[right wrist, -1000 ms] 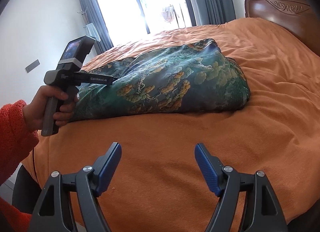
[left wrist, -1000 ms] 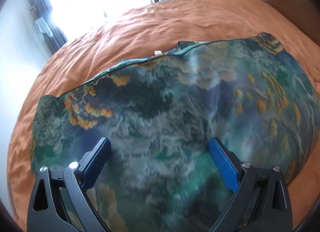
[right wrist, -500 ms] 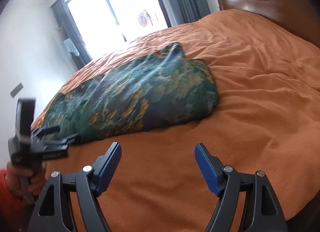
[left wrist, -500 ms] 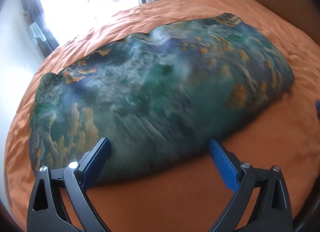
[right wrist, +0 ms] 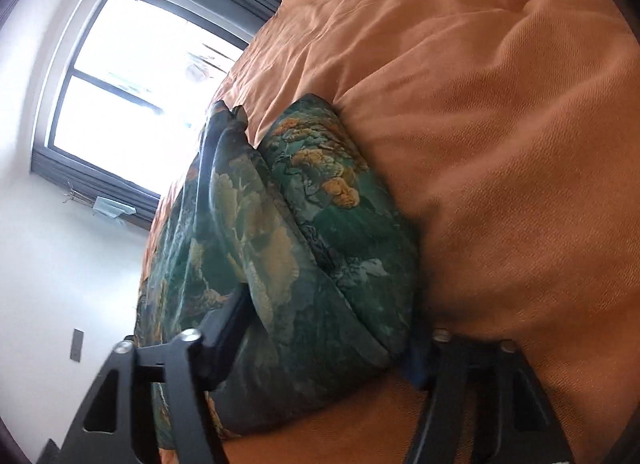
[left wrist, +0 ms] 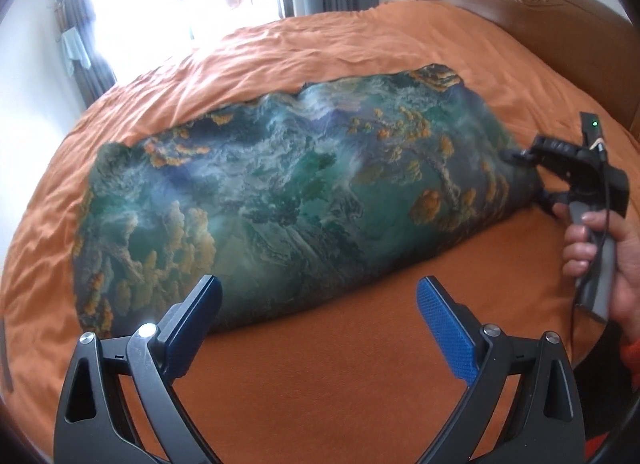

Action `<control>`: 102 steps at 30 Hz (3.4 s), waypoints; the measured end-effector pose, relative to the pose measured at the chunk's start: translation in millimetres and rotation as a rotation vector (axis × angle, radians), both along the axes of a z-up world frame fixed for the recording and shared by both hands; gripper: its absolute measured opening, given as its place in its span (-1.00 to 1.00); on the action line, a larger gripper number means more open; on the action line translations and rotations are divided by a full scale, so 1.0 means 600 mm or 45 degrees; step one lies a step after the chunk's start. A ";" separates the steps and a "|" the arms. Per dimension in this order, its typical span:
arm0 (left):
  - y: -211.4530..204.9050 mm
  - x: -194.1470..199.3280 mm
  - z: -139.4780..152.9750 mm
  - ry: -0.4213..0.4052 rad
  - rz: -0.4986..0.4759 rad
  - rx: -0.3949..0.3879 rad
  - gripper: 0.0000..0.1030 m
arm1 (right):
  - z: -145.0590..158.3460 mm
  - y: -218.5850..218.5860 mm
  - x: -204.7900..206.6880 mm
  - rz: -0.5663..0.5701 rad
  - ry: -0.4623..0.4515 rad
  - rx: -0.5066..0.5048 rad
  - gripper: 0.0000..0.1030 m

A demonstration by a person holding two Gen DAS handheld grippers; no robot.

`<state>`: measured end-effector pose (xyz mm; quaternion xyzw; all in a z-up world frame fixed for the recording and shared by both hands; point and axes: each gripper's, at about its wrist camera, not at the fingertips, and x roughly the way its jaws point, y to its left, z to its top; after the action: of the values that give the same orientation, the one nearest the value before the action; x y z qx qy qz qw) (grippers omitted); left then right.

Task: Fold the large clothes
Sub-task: 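Grasp the bundle end with the right tool and fold it over, then hold the bundle end with both tools and fold it onto the rest of the bundle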

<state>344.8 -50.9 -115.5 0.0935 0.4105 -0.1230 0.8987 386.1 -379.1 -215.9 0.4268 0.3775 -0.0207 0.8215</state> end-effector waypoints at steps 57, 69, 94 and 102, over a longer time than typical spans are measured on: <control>0.319 0.264 0.054 0.299 0.254 -0.292 -0.41 | 0.230 0.462 0.011 0.911 -0.478 -0.725 -0.40; 0.431 0.260 -0.087 0.369 0.350 -0.481 -0.20 | 0.086 0.575 0.103 1.101 -0.171 -0.607 -0.49; 0.473 0.216 -0.092 0.315 0.431 -0.545 0.12 | 0.196 0.712 0.412 1.071 -0.096 -0.498 -0.41; 0.471 0.241 -0.120 0.356 0.438 -0.509 0.12 | 0.095 0.749 0.443 1.072 0.101 -0.610 -0.45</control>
<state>489.1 231.6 -187.3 -0.1741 0.5078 -0.0590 0.8416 651.9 70.3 -158.6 0.0345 0.5332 0.2109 0.8185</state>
